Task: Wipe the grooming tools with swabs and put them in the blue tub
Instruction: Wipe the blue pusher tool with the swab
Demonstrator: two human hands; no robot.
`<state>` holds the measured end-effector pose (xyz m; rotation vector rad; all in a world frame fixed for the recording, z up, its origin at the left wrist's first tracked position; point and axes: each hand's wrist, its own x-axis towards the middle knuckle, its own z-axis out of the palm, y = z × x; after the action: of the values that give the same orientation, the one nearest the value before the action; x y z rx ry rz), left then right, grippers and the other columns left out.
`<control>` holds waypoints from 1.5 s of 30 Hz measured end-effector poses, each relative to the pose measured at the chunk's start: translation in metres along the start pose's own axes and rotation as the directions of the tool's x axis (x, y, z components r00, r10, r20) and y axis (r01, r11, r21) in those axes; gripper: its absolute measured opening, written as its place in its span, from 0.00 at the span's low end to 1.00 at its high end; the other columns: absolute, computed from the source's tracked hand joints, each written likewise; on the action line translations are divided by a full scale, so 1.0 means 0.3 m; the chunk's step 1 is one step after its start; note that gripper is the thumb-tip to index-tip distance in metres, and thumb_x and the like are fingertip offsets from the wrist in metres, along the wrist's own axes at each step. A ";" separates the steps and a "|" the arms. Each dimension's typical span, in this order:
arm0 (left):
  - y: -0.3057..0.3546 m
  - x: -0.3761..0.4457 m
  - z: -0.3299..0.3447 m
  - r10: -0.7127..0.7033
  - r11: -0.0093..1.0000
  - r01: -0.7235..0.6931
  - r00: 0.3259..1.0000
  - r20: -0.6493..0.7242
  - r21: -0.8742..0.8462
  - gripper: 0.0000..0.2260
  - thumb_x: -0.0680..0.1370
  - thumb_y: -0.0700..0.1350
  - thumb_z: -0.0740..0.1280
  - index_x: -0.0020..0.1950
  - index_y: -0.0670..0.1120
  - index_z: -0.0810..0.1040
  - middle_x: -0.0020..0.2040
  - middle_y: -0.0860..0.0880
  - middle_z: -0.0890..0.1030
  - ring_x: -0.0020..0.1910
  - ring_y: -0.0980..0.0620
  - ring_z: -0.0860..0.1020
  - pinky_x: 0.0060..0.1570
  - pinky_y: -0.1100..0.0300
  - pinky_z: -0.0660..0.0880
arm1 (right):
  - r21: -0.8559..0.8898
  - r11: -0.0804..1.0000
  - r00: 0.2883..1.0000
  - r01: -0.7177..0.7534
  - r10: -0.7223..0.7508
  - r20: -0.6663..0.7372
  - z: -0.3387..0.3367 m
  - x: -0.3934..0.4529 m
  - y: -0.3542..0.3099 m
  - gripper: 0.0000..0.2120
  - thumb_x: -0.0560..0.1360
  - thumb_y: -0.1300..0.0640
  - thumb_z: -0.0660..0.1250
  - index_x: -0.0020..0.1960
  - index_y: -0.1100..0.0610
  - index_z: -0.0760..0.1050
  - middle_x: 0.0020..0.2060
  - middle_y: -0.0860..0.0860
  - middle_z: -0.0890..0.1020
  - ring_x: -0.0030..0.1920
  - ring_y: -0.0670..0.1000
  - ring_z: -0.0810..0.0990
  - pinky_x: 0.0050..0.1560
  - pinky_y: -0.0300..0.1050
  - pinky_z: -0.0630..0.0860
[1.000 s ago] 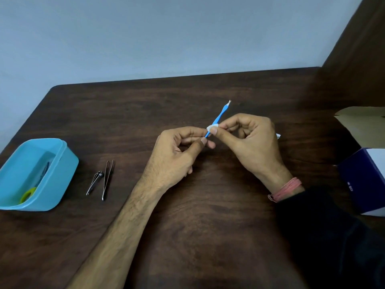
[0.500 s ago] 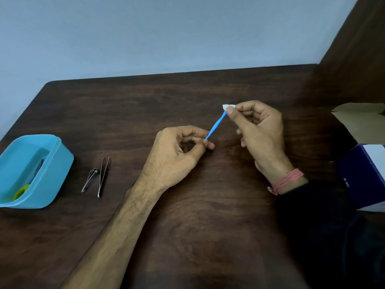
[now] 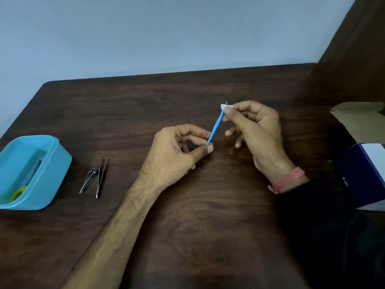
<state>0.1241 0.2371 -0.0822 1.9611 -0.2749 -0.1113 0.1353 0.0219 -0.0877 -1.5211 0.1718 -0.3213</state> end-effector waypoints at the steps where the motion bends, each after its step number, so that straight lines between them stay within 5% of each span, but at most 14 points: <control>1: 0.002 0.000 -0.001 -0.004 1.000 0.004 1.000 0.003 -0.003 0.09 0.77 0.45 0.83 0.56 0.53 0.89 0.48 0.55 0.90 0.27 0.54 0.80 0.24 0.64 0.73 | 0.002 1.000 1.000 -0.003 0.003 0.004 0.001 -0.002 -0.001 0.10 0.81 0.55 0.78 0.55 0.62 0.85 0.43 0.54 0.90 0.31 0.50 0.84 0.22 0.39 0.71; 16: 0.014 0.000 -0.010 -0.015 0.999 0.017 0.999 0.045 -0.036 0.08 0.88 0.48 0.70 0.61 0.56 0.89 0.48 0.54 0.90 0.29 0.54 0.75 0.25 0.61 0.75 | -0.001 0.998 0.994 0.057 -0.056 0.092 -0.002 -0.015 -0.017 0.03 0.82 0.57 0.77 0.54 0.55 0.88 0.44 0.54 0.91 0.32 0.49 0.83 0.24 0.39 0.72; 33: -0.005 0.010 0.002 -0.009 1.000 0.009 1.000 0.024 -0.024 0.05 0.85 0.48 0.73 0.58 0.54 0.90 0.47 0.54 0.89 0.28 0.57 0.77 0.24 0.62 0.73 | -0.001 0.999 0.997 0.045 -0.045 0.064 -0.005 -0.010 -0.012 0.06 0.81 0.56 0.78 0.55 0.58 0.89 0.44 0.55 0.91 0.31 0.48 0.84 0.23 0.39 0.71; 41: -0.048 0.017 0.008 0.171 0.969 -0.167 0.985 -0.009 0.180 0.08 0.86 0.46 0.72 0.61 0.55 0.90 0.46 0.59 0.83 0.39 0.64 0.80 0.37 0.60 0.78 | 0.017 1.000 0.999 0.021 -0.022 0.042 -0.015 -0.005 -0.014 0.07 0.82 0.56 0.77 0.54 0.59 0.89 0.43 0.55 0.91 0.24 0.46 0.75 0.20 0.36 0.63; 45: -0.043 0.011 0.007 0.202 0.949 -0.194 0.979 -0.007 0.248 0.09 0.87 0.50 0.70 0.61 0.58 0.89 0.47 0.60 0.83 0.43 0.62 0.82 0.42 0.50 0.81 | 0.071 0.997 0.999 0.038 -0.038 -0.008 -0.018 -0.003 -0.015 0.05 0.81 0.56 0.78 0.50 0.58 0.89 0.42 0.57 0.90 0.23 0.44 0.68 0.23 0.33 0.62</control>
<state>0.1287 0.2393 -0.0948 2.1659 -0.4820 0.0892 0.1322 0.0169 -0.0834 -1.4545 0.1352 -0.3590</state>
